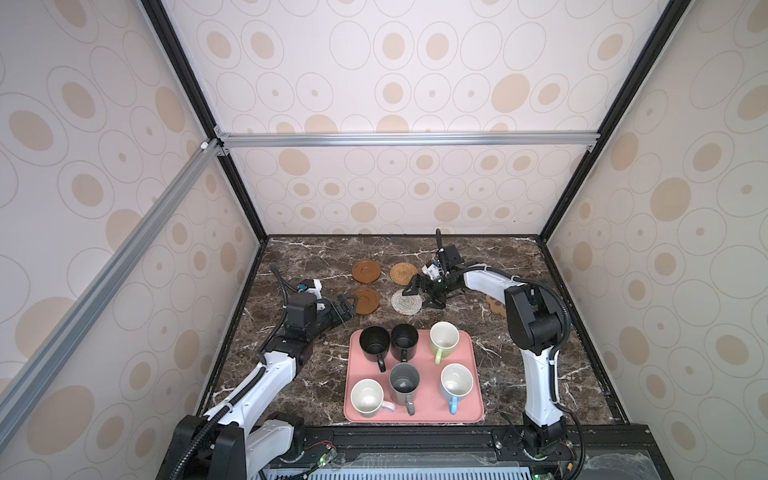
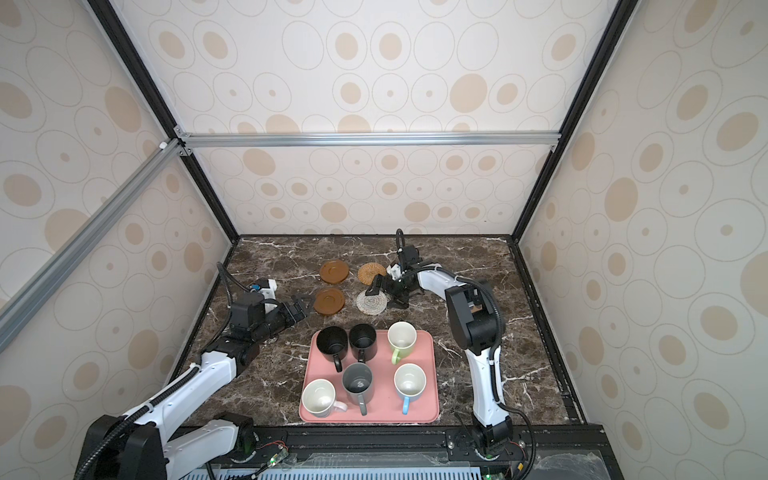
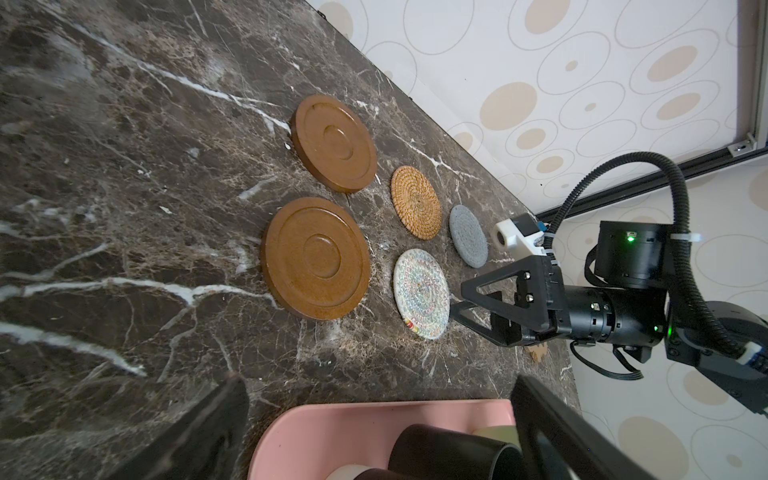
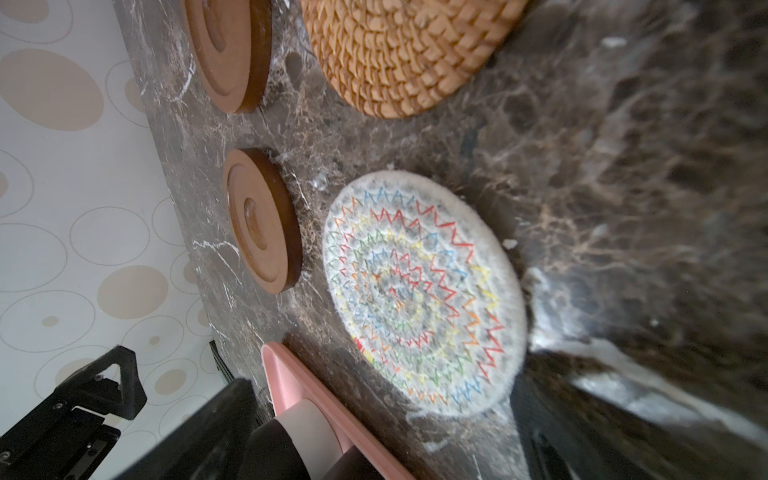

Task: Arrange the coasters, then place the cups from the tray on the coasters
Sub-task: 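Shift the right gripper back above the zigzag coaster and hover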

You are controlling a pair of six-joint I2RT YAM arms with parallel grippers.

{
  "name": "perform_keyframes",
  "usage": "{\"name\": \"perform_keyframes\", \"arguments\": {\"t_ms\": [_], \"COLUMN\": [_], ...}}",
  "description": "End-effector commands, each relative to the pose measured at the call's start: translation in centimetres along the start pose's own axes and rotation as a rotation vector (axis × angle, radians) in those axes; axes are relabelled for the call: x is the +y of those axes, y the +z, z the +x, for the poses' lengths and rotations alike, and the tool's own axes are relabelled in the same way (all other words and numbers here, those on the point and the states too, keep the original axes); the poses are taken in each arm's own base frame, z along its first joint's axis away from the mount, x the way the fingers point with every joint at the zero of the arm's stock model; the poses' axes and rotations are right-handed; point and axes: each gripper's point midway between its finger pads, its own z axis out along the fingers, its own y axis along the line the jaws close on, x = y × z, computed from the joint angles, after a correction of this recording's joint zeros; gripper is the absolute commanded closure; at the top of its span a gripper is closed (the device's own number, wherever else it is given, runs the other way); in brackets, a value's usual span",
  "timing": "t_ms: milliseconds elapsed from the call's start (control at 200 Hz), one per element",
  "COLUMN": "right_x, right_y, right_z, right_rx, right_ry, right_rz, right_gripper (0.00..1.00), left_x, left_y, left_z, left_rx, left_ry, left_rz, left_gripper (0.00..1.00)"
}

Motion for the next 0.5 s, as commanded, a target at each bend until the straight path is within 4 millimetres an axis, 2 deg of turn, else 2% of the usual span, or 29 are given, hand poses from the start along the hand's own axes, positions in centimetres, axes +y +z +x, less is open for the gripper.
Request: {"name": "perform_keyframes", "arguments": {"t_ms": [0,180,310,380,495], "right_x": [-0.2,0.5,0.9,0.7,-1.0], "right_y": [0.4,-0.9,-3.2,-4.7,-7.3], "right_z": [0.0,-0.2,-0.8,-1.2,-1.9], "right_rx": [0.009,-0.006,-0.04,-0.069,-0.114], "right_ry": [0.006,-0.037,-0.078,-0.087,-0.079], "right_rz": [0.004,0.03,0.063,0.082,0.137], "right_gripper": [0.0,0.0,0.0,0.0,0.0], "left_x": [-0.2,-0.3,-0.2,-0.3,-0.3], "left_y": [-0.4,-0.6,-0.7,-0.7,-0.7], "left_z": [-0.6,-0.8,-0.8,-0.9,-0.8], "left_rx": [-0.024,-0.029,-0.031,-0.035,-0.034], "left_ry": [-0.016,-0.013,-0.013,-0.012,-0.011], "left_rz": [0.002,0.003,-0.001,0.001,0.001], "left_gripper": [0.0,0.0,0.0,0.0,0.0]}}
